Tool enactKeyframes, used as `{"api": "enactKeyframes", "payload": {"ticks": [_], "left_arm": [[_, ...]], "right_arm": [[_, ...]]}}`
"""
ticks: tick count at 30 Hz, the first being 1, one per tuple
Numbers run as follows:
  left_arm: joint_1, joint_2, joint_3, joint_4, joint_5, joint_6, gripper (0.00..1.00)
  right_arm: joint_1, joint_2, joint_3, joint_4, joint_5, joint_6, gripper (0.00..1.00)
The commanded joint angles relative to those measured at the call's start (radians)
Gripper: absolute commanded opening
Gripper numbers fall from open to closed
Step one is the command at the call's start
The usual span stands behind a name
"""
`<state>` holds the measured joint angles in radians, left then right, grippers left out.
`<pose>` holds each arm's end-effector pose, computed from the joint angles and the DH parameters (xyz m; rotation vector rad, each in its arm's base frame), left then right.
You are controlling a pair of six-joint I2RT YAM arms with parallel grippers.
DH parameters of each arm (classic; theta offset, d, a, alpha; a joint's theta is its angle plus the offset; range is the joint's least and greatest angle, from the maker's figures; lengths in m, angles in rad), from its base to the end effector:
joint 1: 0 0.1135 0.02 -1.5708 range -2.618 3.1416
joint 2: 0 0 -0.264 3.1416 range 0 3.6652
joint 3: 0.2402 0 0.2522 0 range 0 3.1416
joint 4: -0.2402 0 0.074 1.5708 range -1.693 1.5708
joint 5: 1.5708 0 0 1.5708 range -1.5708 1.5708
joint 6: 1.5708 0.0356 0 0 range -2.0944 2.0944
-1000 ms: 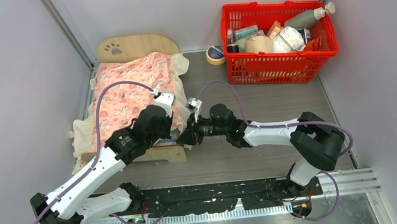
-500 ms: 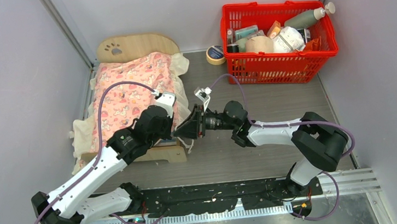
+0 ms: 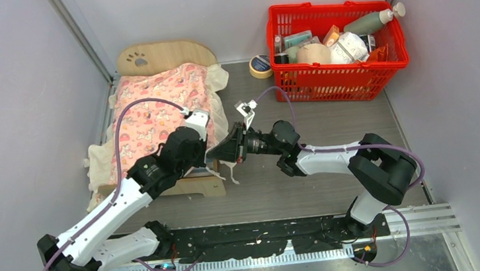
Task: Set up the pet bed
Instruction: Adjust the mattress on the bed frame.
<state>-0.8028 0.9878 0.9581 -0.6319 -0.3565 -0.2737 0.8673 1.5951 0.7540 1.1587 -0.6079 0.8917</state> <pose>0.1520 -0.1395 0.3206 0.3854 2.1579 -0.2093 0.1996 0.2667 0.2671 -0.6080 1.4516 1.8256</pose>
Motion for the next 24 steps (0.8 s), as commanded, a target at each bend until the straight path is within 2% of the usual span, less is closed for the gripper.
{"api": "enactKeyframes", "payload": {"ticks": [1, 11, 15, 24], "left_arm": [[0.023, -0.035, 0.002, 0.058, -0.033, -0.001, 0.0], [0.042, -0.071, 0.005, 0.065, -0.044, -0.044, 0.0], [0.048, -0.085, 0.005, 0.061, -0.058, -0.045, 0.0], [0.051, -0.103, -0.007, 0.045, -0.046, -0.042, 0.0]], "right_arm": [[0.003, -0.002, 0.064, -0.04, 0.056, -0.06, 0.07], [0.004, 0.044, 0.173, -0.055, 0.086, -0.052, 0.05], [0.007, 0.066, 0.183, 0.009, 0.092, -0.01, 0.05], [0.067, 0.085, 0.065, 0.034, 0.13, 0.006, 0.05]]}}
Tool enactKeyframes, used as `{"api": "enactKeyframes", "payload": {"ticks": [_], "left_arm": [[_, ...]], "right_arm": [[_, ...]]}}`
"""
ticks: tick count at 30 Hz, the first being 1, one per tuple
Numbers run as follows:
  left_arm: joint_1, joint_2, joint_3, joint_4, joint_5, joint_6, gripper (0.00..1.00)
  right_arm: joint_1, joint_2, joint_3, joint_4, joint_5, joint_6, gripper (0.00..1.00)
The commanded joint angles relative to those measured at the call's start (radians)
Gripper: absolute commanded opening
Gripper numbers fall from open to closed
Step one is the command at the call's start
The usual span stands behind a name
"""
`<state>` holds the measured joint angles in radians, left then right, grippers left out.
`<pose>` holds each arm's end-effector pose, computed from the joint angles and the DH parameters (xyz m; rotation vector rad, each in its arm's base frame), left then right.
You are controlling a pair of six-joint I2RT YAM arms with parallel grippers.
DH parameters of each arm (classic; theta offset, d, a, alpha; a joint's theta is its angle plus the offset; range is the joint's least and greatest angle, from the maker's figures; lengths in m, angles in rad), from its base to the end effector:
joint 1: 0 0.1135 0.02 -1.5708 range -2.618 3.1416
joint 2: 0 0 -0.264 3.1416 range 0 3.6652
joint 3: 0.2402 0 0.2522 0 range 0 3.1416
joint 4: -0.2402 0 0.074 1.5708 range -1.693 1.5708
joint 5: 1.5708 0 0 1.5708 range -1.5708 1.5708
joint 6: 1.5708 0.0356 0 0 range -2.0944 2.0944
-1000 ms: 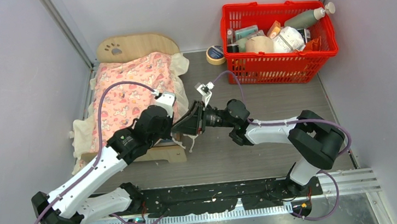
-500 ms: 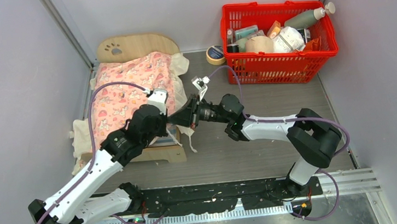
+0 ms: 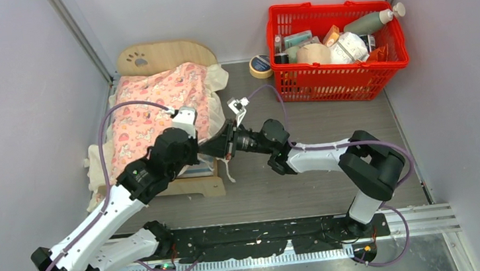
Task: Set up the pet bed
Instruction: Adjust the mattress on the bed frame.
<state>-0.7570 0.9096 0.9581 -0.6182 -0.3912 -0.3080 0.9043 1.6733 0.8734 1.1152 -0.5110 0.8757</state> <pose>0.1472 -0.1204 0.3360 0.2443 2.0864 -0.2235 0.2093 0.2942 0.2748 -0.5436 1.4451 1.7945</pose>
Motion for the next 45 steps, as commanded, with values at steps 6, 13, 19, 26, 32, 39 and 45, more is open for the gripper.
{"api": "enactKeyframes", "payload": {"ticks": [6, 13, 19, 26, 32, 39, 45], "left_arm": [[0.007, -0.029, -0.026, 0.033, -0.025, 0.004, 0.0], [0.01, -0.041, -0.026, 0.02, -0.003, 0.027, 0.0], [0.01, -0.049, -0.042, 0.013, 0.034, 0.066, 0.0], [0.009, -0.05, -0.009, -0.015, 0.051, 0.14, 0.0], [0.01, -0.068, -0.025, -0.01, 0.081, 0.148, 0.0], [0.01, -0.068, -0.045, -0.008, 0.085, 0.138, 0.0], [0.009, -0.055, -0.072, 0.0, 0.158, 0.157, 0.0]], "right_arm": [[0.064, 0.043, -0.049, 0.128, 0.055, 0.059, 0.05], [0.078, 0.02, -0.04, 0.05, 0.074, 0.026, 0.05], [0.082, -0.072, -0.172, -0.13, 0.126, -0.074, 0.05], [0.084, -0.154, -0.186, -0.155, 0.08, -0.032, 0.05], [0.084, -0.146, -0.115, -0.301, 0.088, -0.085, 0.05], [0.087, -0.162, -0.097, -0.404, 0.07, -0.104, 0.05], [0.086, -0.239, -0.092, -0.591, 0.172, -0.189, 0.2]]}}
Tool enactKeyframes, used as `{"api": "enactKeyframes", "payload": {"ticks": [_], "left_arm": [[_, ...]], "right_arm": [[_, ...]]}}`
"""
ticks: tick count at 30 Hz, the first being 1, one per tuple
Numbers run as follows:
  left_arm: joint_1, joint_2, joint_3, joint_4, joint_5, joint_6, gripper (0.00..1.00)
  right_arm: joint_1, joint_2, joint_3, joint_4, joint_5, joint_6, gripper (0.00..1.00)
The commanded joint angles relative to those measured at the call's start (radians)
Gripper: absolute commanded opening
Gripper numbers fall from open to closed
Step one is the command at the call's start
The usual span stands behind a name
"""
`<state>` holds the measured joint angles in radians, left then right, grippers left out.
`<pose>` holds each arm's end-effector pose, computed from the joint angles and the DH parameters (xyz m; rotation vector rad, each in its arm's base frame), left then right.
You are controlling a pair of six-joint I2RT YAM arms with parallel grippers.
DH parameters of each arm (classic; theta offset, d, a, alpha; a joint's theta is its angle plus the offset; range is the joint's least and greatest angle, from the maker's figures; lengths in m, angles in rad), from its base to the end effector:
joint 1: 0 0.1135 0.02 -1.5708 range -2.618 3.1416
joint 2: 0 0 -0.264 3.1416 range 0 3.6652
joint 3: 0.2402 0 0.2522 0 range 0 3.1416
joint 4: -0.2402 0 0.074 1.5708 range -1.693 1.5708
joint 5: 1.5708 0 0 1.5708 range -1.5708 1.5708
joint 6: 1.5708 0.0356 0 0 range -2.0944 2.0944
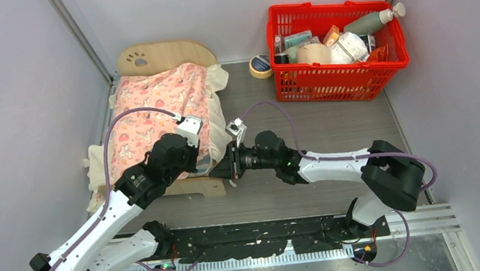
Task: Set up the pet bed
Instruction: Adjust the mattress on the bed frame.
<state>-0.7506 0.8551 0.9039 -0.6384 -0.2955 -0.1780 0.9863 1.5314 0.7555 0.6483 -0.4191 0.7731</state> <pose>0.1375 -0.1141 0.3245 0.4398 2.0944 -0.2264 0.1712 0.2850 0.2350 -0.5725 1.9075 1.5926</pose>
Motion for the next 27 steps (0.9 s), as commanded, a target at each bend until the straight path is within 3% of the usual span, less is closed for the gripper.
{"api": "enactKeyframes", "payload": {"ticks": [1, 5, 15, 16, 20, 22, 24, 27], "left_arm": [[0.002, -0.001, -0.028, 0.014, 0.063, 0.036, 0.0], [0.002, -0.018, -0.061, -0.018, 0.045, 0.071, 0.0], [0.002, 0.008, -0.059, -0.142, 0.073, 0.072, 0.0], [0.002, 0.013, -0.048, -0.159, 0.072, 0.068, 0.03], [0.002, 0.03, 0.013, -0.232, 0.028, 0.043, 0.37], [0.002, 0.032, 0.067, -0.27, -0.021, 0.029, 0.46], [0.003, 0.023, 0.122, -0.299, -0.084, -0.007, 0.65], [0.021, 0.014, 0.19, -0.364, -0.19, -0.112, 0.72]], "right_arm": [[0.004, -0.105, 0.036, -0.157, 0.116, -0.101, 0.22], [0.005, -0.154, 0.046, -0.303, 0.175, -0.168, 0.26], [0.005, -0.252, -0.035, -0.424, 0.302, -0.254, 0.42], [0.005, -0.253, -0.05, -0.424, 0.304, -0.254, 0.43], [0.006, -0.272, -0.102, -0.391, 0.291, -0.251, 0.46], [0.006, -0.286, -0.134, -0.345, 0.284, -0.262, 0.5], [0.006, -0.296, -0.154, -0.3, 0.276, -0.285, 0.55], [0.003, -0.295, -0.155, -0.281, 0.303, -0.297, 0.61]]}}
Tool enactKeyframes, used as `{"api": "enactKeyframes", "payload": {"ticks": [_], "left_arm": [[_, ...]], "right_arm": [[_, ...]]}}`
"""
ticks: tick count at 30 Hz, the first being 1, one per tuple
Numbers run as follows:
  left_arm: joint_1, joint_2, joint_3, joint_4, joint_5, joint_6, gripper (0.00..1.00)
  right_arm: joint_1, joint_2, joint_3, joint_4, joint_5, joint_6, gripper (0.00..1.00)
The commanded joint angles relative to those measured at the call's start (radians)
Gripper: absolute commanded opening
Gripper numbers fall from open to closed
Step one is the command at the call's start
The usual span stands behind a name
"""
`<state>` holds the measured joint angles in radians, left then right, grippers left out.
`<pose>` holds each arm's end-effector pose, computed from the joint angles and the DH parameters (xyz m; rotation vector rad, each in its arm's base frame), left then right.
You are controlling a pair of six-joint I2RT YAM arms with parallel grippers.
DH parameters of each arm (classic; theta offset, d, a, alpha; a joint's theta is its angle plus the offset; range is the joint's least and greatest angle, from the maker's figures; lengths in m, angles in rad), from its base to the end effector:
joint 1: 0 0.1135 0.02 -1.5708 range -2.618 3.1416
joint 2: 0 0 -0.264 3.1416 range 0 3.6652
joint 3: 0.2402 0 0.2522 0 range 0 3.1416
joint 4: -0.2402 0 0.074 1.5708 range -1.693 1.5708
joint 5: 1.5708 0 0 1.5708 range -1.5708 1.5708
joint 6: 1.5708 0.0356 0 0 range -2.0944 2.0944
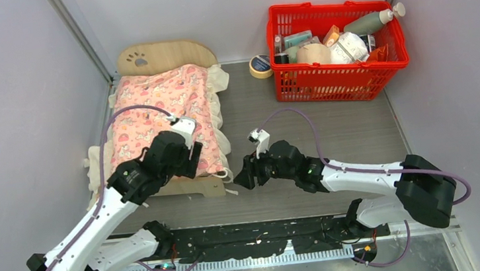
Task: Set up the pet bed
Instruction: Adjust the mattress on the bed frame.
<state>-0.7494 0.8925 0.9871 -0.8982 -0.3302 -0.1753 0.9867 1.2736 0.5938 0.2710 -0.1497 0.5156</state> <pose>0.1303 -0.1055 0.3244 0.5063 2.2651 -0.0716 0.1451 0.2291 0.2152 -0.6051 2.0674 1.0821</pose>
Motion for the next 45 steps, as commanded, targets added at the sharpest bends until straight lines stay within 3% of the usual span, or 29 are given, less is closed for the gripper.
{"api": "enactKeyframes", "payload": {"ticks": [1, 4, 9, 12, 17, 20, 27, 34, 38, 41, 45], "left_arm": [[0.04, -0.021, 0.123, -0.136, -0.179, -0.153, 0.73], [0.164, -0.022, 0.16, -0.207, -0.162, -0.232, 0.75], [0.401, -0.092, 0.122, -0.257, -0.182, -0.415, 0.75], [0.435, -0.143, 0.101, -0.374, -0.295, -0.605, 0.75], [0.446, -0.156, 0.111, -0.683, -0.337, -1.013, 0.73], [0.445, -0.213, 0.041, -0.661, -0.276, -1.134, 0.74], [0.446, -0.305, -0.121, -0.436, -0.191, -1.222, 0.79], [0.443, -0.233, -0.066, -0.375, -0.133, -1.231, 0.75], [0.443, -0.216, -0.111, -0.296, -0.094, -1.247, 0.74], [0.442, -0.177, -0.16, -0.255, -0.034, -1.263, 0.7], [0.43, -0.15, -0.199, -0.228, -0.006, -1.247, 0.55]], "right_arm": [[-0.003, -0.039, 0.018, 0.085, 0.06, -0.036, 0.62], [-0.032, -0.044, 0.078, 0.052, 0.125, -0.021, 0.67], [-0.151, 0.024, 0.254, 0.005, 0.102, -0.224, 0.72], [-0.237, 0.123, 0.426, -0.045, 0.008, -0.312, 0.73], [-0.319, 0.307, 0.675, -0.211, -0.071, -0.363, 0.73], [-0.325, 0.352, 0.691, -0.205, -0.077, -0.352, 0.72], [-0.322, 0.326, 0.598, -0.167, -0.11, -0.316, 0.7], [-0.314, 0.28, 0.542, -0.151, -0.111, -0.318, 0.7], [-0.312, 0.267, 0.525, -0.149, -0.113, -0.313, 0.7], [-0.309, 0.256, 0.515, -0.151, -0.118, -0.316, 0.7], [-0.311, 0.228, 0.495, -0.162, -0.109, -0.336, 0.7]]}}
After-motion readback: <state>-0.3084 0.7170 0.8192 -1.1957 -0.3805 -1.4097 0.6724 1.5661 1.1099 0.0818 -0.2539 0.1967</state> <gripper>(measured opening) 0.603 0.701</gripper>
